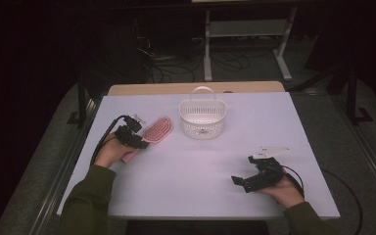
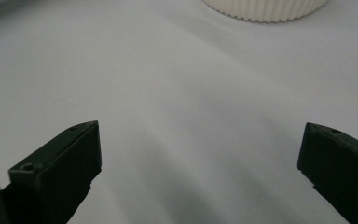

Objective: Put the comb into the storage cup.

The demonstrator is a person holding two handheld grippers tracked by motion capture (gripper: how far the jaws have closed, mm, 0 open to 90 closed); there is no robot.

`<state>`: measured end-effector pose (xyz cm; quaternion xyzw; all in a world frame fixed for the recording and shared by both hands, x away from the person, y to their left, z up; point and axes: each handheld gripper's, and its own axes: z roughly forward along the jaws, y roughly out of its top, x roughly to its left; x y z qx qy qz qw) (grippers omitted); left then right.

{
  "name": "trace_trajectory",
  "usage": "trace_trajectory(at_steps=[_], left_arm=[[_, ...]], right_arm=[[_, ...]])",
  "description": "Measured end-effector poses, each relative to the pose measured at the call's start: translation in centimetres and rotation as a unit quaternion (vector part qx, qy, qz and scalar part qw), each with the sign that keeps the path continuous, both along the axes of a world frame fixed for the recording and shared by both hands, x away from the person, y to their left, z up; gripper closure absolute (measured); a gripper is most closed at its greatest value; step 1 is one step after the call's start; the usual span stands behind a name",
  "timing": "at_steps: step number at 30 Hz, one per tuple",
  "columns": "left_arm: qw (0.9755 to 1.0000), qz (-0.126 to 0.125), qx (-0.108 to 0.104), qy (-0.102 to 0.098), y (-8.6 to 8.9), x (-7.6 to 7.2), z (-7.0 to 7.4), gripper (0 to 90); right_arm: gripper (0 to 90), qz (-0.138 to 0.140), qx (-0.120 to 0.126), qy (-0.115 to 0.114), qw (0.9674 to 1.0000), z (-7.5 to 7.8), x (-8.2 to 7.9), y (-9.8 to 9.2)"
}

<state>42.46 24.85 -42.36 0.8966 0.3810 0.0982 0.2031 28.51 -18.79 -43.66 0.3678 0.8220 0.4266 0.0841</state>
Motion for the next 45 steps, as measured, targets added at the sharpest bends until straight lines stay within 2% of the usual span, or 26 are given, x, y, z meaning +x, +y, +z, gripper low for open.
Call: trace_trajectory(at_steps=[9,19,31,39,45], left_arm=[[1.0000,0.004,-0.004,0.003,-0.03,0.05,-0.04,63.6],[0.9999,0.010,0.005,0.006,-0.29,0.00,-0.01,65.3],[0.9998,0.015,0.001,0.010,-0.32,0.03,-0.03,70.2],[0.9998,0.016,0.011,0.011,-0.52,0.03,0.05,70.8],[0.9998,0.014,0.004,0.012,-0.35,0.10,0.04,70.8]], right_arm=[[0.0,-0.001,0.000,0.000,1.0000,0.00,0.00,-0.02],[0.0,-0.001,0.001,0.001,1.0000,-0.01,0.00,0.03],[0.0,-0.001,0.001,0.002,1.0000,-0.05,0.00,0.08],[0.0,-0.002,0.001,0.002,1.0000,-0.04,-0.01,0.08],[0.0,-0.002,0.002,0.002,1.0000,-0.01,-0.01,0.02]])
